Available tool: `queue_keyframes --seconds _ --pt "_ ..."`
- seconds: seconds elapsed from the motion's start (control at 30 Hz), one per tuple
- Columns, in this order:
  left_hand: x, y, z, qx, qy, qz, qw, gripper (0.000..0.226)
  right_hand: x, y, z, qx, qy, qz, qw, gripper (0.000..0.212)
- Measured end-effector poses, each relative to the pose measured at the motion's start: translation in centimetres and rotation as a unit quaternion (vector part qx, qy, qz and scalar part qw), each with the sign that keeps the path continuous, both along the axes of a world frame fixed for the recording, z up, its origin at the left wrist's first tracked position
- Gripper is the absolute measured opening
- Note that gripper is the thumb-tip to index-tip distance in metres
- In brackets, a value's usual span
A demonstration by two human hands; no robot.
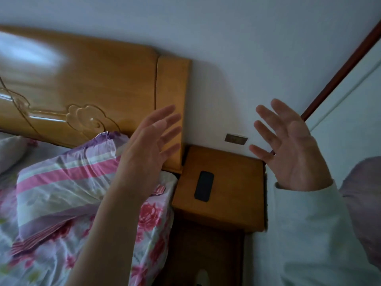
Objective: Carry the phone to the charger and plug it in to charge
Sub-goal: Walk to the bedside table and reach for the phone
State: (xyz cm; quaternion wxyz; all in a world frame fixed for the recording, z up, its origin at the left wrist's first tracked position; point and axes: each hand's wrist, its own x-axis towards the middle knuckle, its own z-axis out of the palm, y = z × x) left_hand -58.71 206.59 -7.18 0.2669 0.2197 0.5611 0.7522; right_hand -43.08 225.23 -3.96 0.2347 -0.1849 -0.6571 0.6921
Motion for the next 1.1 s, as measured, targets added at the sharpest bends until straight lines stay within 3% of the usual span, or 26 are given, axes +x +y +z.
queue_keyframes --seconds 0.37,0.87,1.1 --pt "-7.4 9.3 -9.6 -0.042 -0.026 -0.034 0.998 0.036 -7.8 6.2 -10.6 -0.029 -0.061 -0.030 0.997 0.090" --pt "-8.6 16.4 -35.0 -0.166 -0.034 -0.045 0.984 0.046 -9.8 11.0 -34.6 -0.073 -0.129 -0.077 0.986 0.086" --pt "-6.9 17.5 -45.8 -0.250 0.030 -0.059 0.966 0.048 -8.3 11.2 -44.5 -0.097 -0.151 -0.088 0.980 0.081"
